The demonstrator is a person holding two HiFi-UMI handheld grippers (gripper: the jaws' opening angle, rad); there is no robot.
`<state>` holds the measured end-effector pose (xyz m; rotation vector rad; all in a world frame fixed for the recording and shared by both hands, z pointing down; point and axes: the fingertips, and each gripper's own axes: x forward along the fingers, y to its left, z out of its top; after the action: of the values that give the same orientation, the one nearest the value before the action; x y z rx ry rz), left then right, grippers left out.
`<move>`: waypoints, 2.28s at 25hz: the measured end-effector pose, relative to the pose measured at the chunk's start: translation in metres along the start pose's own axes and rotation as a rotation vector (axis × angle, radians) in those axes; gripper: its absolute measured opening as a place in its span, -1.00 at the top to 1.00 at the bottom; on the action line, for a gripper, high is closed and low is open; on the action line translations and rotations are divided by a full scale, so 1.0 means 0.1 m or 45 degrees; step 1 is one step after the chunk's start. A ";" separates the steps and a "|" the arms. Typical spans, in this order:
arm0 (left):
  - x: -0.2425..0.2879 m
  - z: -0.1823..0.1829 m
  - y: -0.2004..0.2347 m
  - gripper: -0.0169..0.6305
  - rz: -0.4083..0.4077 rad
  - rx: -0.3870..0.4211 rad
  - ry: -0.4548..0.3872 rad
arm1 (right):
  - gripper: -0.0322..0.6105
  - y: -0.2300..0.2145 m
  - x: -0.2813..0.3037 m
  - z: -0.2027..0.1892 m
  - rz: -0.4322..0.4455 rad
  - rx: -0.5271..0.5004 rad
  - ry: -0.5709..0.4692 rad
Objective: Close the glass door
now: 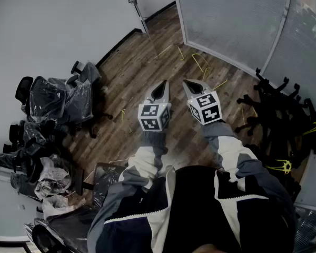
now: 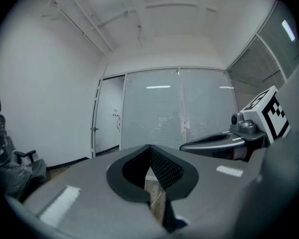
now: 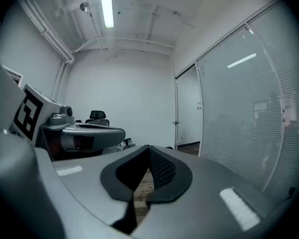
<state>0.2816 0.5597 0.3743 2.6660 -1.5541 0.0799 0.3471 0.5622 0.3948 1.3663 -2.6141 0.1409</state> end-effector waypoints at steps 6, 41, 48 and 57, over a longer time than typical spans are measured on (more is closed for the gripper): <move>0.02 0.09 0.21 0.95 -0.006 0.017 -0.013 | 0.89 0.09 0.20 0.11 0.000 0.004 -0.017; -0.56 -0.57 1.89 0.95 0.017 -0.148 0.048 | 0.76 1.20 1.55 -0.07 0.038 -0.024 0.119; -0.34 -0.57 2.32 0.95 0.062 -0.146 0.035 | 0.79 1.23 2.03 -0.02 0.073 -0.057 0.116; 0.69 -0.55 2.84 0.95 0.191 -0.102 0.055 | 0.81 0.49 3.02 0.18 0.212 -0.043 0.049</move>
<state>0.0671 0.3637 0.4404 2.4681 -1.7036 0.0792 0.1363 0.3442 0.4411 1.1227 -2.6832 0.1443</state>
